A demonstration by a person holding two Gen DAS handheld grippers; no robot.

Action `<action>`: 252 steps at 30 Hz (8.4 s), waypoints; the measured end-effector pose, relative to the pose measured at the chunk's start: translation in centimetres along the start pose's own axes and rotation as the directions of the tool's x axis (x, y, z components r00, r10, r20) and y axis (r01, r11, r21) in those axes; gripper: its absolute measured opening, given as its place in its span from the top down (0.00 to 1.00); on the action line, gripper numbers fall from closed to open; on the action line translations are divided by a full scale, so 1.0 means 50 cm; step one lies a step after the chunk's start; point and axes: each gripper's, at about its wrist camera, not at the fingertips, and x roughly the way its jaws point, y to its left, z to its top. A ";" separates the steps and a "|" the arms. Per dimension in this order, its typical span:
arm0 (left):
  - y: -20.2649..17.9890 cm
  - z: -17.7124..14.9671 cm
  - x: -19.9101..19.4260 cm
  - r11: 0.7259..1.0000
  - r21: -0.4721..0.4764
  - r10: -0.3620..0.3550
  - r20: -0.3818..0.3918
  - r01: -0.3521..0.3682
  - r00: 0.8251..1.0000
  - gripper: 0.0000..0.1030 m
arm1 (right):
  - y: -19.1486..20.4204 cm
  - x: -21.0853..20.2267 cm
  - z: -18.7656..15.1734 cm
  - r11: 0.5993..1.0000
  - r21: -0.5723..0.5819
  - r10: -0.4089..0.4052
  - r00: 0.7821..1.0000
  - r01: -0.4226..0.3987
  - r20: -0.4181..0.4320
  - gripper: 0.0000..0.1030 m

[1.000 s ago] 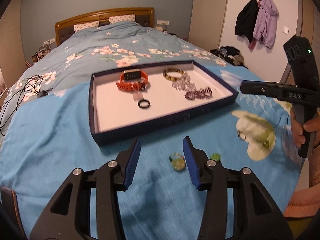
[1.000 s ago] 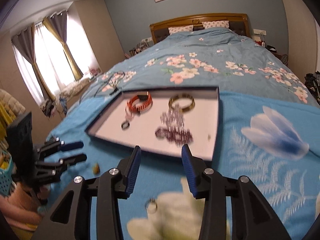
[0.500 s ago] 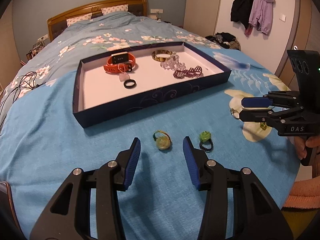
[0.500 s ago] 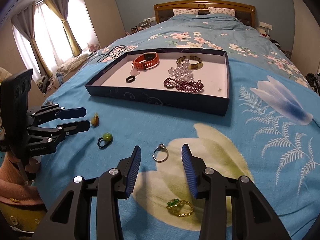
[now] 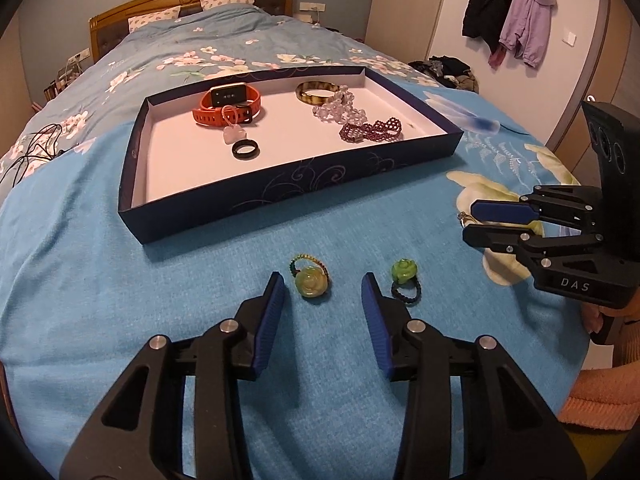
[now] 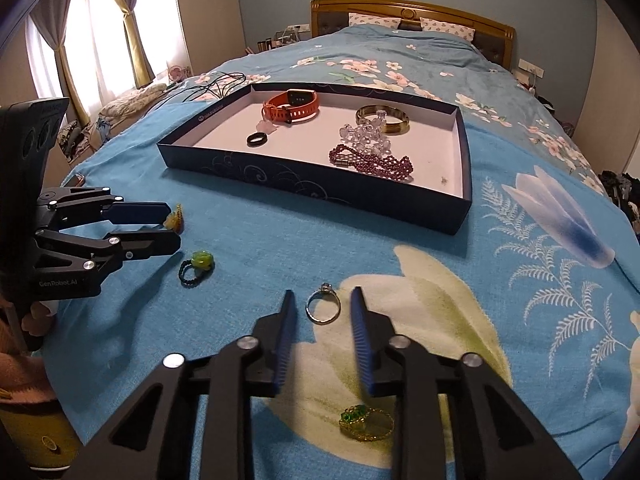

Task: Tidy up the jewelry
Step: 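Grasp the silver ring with the right tool while the left tool grasps the green jade ring, then carry the silver ring with the right tool while the left tool carries the jade ring into the tray, then open the right tool to drop the silver ring while the left tool releases the jade ring in the tray, then withdraw both open tools from the tray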

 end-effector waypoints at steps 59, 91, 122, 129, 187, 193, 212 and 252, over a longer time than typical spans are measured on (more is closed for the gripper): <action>0.006 0.051 -0.070 0.999 -0.050 0.024 0.153 -0.016 0.988 0.83 | -0.033 -0.059 0.066 0.991 0.080 0.092 0.979 -0.108 0.182 0.85; 0.024 0.104 -0.072 0.998 -0.043 0.055 0.200 -0.047 0.978 0.83 | -0.046 -0.043 0.130 0.993 0.067 0.085 0.972 -0.101 0.220 0.85; 0.057 0.154 -0.023 0.996 -0.053 0.087 0.185 -0.078 0.979 0.83 | -0.056 0.002 0.198 0.994 0.053 0.084 0.977 -0.096 0.198 0.85; 0.069 0.161 -0.002 0.994 -0.056 0.099 0.175 -0.090 0.980 0.83 | -0.058 0.017 0.211 0.994 0.052 0.083 0.978 -0.094 0.190 0.85; 0.094 0.180 0.086 0.990 -0.062 0.132 0.077 -0.127 0.988 0.83 | -0.079 0.111 0.237 0.999 0.032 0.038 0.997 -0.040 0.065 0.85; 0.099 0.183 0.095 0.989 -0.067 0.134 0.065 -0.130 0.989 0.83 | -0.078 0.125 0.238 0.999 0.032 0.035 0.998 -0.036 0.044 0.85; 0.103 0.193 0.119 0.988 -0.083 0.137 0.041 -0.134 0.990 0.81 | -0.087 0.146 0.243 0.998 0.053 0.020 1.000 -0.021 0.022 0.83; -0.046 0.001 -0.073 0.996 0.070 0.037 0.144 -0.047 0.989 0.50 | -0.086 -0.072 -0.003 0.986 0.147 0.068 0.992 -0.082 0.102 0.53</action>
